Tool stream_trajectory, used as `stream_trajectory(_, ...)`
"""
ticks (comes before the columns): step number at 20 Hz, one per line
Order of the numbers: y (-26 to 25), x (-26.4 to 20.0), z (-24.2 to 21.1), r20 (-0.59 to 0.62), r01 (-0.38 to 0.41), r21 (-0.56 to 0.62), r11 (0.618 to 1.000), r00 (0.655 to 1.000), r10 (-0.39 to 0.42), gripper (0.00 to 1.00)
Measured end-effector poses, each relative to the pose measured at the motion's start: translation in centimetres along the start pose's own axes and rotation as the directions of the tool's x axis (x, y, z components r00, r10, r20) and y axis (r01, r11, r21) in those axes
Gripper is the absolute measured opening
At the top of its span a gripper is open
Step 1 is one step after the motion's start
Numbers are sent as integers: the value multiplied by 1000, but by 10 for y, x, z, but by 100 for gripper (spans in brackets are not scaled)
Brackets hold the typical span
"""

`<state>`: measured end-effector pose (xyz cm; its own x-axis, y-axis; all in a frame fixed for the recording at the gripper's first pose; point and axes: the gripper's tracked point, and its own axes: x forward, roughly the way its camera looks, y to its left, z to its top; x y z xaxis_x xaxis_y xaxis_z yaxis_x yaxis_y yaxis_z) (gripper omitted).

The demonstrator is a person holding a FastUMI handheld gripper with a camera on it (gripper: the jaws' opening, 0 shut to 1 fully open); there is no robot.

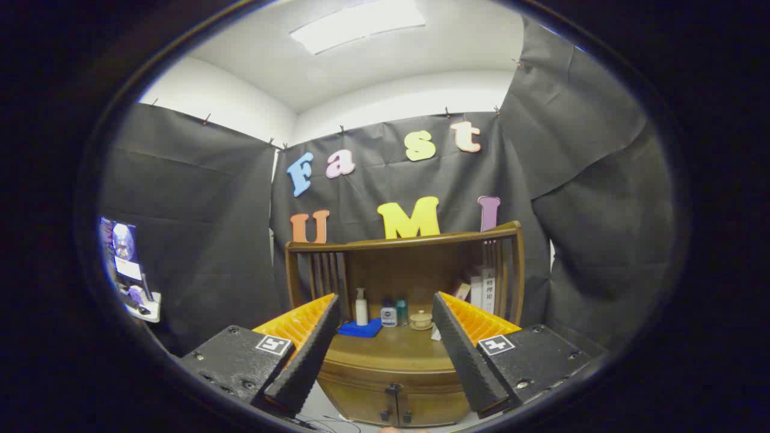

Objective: Pull open the drawer, take out the items inside it, and place them on the countertop above the cabinet.

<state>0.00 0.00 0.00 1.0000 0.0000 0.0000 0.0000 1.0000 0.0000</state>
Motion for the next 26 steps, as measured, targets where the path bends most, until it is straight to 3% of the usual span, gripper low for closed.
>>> stream_trajectory(8,3,4,1,24,6,-14,1000,1000,-5,98)
stream_trajectory(15,3,22,-32,13,10,37,999,1000,-10,98)
stream_trajectory(20,0,47,-102,-59,25,-9,1000,998,-26,98)
stream_trajectory(26,3,82,-182,-163,4,90,996,987,10,98)
